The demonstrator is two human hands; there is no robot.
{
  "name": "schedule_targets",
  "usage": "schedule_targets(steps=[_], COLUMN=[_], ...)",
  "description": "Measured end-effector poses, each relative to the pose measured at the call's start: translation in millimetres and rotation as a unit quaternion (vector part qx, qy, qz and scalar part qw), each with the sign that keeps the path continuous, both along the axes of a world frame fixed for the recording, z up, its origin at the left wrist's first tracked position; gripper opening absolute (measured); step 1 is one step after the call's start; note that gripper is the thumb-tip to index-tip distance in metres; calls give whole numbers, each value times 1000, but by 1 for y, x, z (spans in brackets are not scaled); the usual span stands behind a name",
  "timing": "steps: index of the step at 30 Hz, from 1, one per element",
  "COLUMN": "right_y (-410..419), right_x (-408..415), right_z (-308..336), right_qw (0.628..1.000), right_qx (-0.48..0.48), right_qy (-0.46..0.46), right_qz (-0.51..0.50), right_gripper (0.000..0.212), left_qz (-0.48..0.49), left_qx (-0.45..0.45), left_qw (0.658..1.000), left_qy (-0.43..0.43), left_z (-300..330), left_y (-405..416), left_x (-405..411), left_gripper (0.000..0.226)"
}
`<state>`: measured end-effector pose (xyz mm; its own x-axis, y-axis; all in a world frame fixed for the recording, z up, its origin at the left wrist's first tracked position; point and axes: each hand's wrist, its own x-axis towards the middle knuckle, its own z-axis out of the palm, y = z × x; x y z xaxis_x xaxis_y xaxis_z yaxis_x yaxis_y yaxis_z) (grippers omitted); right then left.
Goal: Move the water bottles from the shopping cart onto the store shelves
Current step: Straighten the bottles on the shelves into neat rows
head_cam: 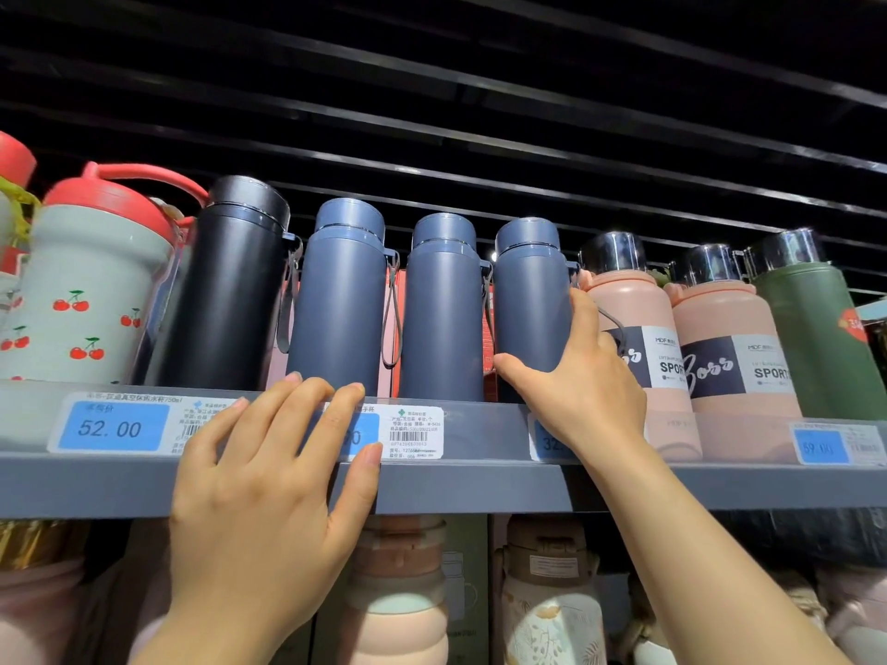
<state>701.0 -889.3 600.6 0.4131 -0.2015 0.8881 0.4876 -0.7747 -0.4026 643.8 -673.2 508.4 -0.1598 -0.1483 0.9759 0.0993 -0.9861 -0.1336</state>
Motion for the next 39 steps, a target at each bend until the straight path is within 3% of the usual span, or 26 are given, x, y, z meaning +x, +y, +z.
schedule_targets(steps=[15,24,29,39], right_y=[0,-3,-5,-8], right_x=[-4,3,3,2], right_z=[0,1,1,4], right_qw=[1000,997,999,998], right_qx=[2,26,15,19], right_qy=[5,-73,-29,-7], right_qz=[18,-25,29,58], right_gripper=[78,94,101,86], left_qz=[3,3,3,5], left_qx=[-3,-9,-14,-19], left_qw=[1000,1000,999,999], left_qy=[12,30,35,35], left_z=[-1,0,-1,-1], left_y=[0,-1,-2,-4], left_x=[-4,-6,-6,-6], left_gripper=[50,50,50,50])
